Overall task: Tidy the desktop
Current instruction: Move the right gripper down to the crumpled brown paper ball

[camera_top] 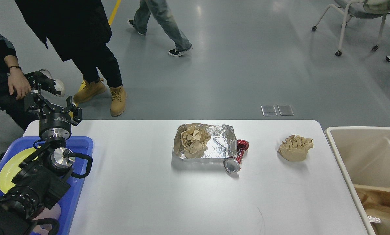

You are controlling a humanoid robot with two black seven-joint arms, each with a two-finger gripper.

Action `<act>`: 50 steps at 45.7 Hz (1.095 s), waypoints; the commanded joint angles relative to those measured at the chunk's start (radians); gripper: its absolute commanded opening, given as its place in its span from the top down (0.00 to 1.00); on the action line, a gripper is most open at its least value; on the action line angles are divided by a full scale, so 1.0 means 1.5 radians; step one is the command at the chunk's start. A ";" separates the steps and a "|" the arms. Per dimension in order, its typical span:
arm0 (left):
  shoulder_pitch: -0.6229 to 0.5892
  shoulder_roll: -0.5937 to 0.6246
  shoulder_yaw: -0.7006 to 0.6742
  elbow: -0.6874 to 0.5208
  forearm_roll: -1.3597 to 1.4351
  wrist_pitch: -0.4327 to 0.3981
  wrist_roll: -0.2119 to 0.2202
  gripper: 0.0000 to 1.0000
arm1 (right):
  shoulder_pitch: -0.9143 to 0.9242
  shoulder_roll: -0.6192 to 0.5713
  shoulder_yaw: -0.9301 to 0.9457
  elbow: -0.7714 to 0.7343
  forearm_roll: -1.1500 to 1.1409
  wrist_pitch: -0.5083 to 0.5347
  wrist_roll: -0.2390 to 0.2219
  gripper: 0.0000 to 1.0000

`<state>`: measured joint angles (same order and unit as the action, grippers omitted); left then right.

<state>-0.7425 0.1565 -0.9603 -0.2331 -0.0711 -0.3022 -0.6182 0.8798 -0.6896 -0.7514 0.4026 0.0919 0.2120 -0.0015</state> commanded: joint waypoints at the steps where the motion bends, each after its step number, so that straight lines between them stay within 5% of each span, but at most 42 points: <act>1: 0.000 0.000 0.000 0.000 0.000 0.000 0.000 0.03 | 0.021 0.018 0.000 0.003 0.000 0.000 0.001 0.00; 12: 0.000 0.000 0.000 0.000 0.000 0.000 0.000 0.03 | 0.239 0.011 -0.037 0.129 0.005 0.015 0.001 0.00; 26: 0.000 0.000 0.000 0.000 0.000 0.000 0.000 0.03 | 0.560 0.076 -0.231 0.343 0.003 0.039 0.001 0.00; 38: 0.000 0.000 0.000 0.000 0.000 0.000 0.000 0.03 | 0.837 0.140 -0.303 0.497 0.006 0.206 0.002 0.00; 43: 0.000 0.000 0.000 0.000 0.000 0.000 0.000 0.03 | 0.883 0.164 -0.310 0.519 0.006 0.275 0.001 0.00; 50: 0.000 0.000 0.000 0.000 0.000 0.000 0.000 0.03 | 0.818 0.171 -0.301 0.515 0.006 0.278 0.001 0.00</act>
<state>-0.7425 0.1565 -0.9603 -0.2331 -0.0711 -0.3022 -0.6182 2.1869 -0.4398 -1.2143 1.1804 0.1013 0.6237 0.0001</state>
